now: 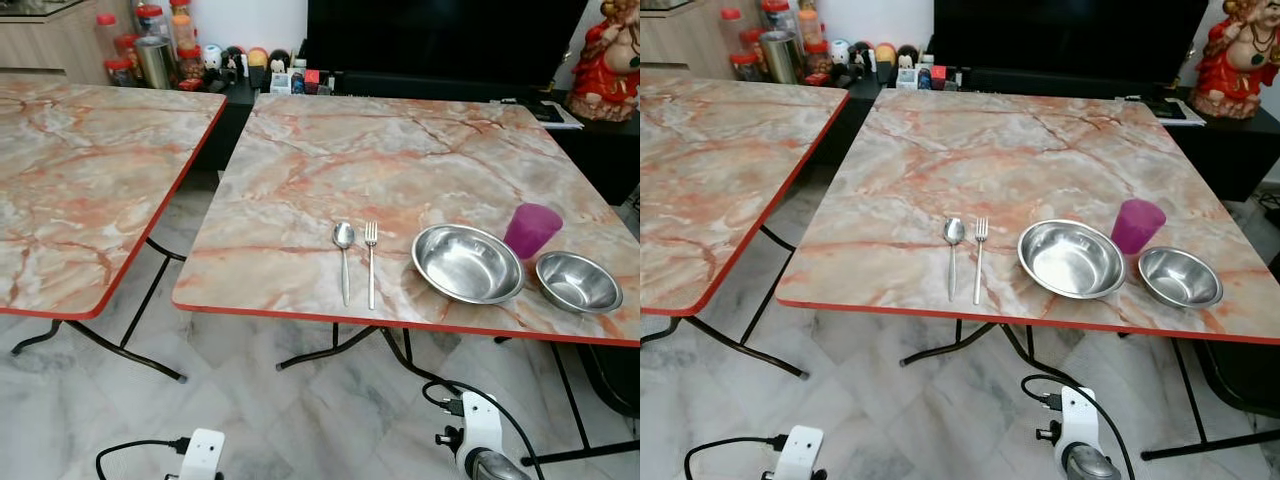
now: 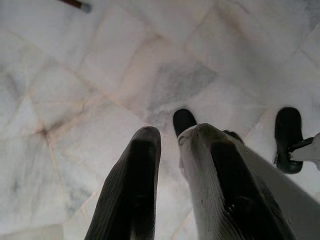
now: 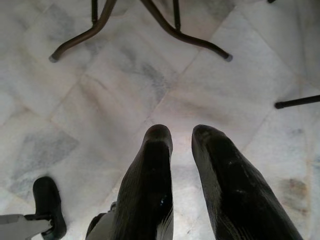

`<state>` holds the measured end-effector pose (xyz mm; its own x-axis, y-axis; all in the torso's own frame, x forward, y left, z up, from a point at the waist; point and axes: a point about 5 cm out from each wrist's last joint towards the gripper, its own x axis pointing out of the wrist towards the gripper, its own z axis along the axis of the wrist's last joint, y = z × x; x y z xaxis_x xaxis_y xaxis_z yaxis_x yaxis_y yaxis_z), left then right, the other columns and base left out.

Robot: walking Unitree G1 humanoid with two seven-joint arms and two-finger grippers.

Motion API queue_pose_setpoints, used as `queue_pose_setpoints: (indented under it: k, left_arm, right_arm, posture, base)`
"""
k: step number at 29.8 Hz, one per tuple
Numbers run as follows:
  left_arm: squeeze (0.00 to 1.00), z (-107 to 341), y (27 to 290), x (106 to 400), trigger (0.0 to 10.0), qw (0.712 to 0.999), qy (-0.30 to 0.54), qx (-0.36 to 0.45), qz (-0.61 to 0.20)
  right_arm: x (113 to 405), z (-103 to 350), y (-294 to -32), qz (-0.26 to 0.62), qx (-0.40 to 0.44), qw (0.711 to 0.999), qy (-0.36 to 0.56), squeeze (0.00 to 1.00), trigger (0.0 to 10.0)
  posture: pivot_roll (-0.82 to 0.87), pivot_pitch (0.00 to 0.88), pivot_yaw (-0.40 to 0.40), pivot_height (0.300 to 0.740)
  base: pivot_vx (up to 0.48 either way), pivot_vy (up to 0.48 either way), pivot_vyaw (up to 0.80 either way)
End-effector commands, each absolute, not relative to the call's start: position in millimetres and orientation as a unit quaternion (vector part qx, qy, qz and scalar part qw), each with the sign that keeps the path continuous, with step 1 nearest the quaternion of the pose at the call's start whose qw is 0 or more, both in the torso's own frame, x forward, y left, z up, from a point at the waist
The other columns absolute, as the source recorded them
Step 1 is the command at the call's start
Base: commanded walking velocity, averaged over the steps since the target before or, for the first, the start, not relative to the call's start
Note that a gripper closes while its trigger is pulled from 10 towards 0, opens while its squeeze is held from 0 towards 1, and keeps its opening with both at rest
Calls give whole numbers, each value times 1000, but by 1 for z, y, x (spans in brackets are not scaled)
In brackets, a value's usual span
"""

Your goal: Setting the table

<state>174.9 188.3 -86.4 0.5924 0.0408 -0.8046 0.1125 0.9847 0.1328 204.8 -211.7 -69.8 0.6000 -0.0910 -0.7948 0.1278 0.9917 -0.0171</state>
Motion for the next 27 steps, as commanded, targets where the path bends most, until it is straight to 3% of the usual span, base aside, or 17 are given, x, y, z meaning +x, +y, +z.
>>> queue_pose_setpoints:
  k: [1,27]
  left_arm:
    - [0,-89,186,171,10000,884,460,82,-23]
    - [0,-89,182,171,10000,883,462,80,-28]
  right_arm:
    - [204,-70,-213,-66,25,894,443,0,10000]
    - [204,-70,-214,-65,19,891,448,0,10000]
  posture:
    - [0,60,-53,736]
    - [-4,61,-57,736]
  base:
    - [0,0,0]
    - [0,0,0]
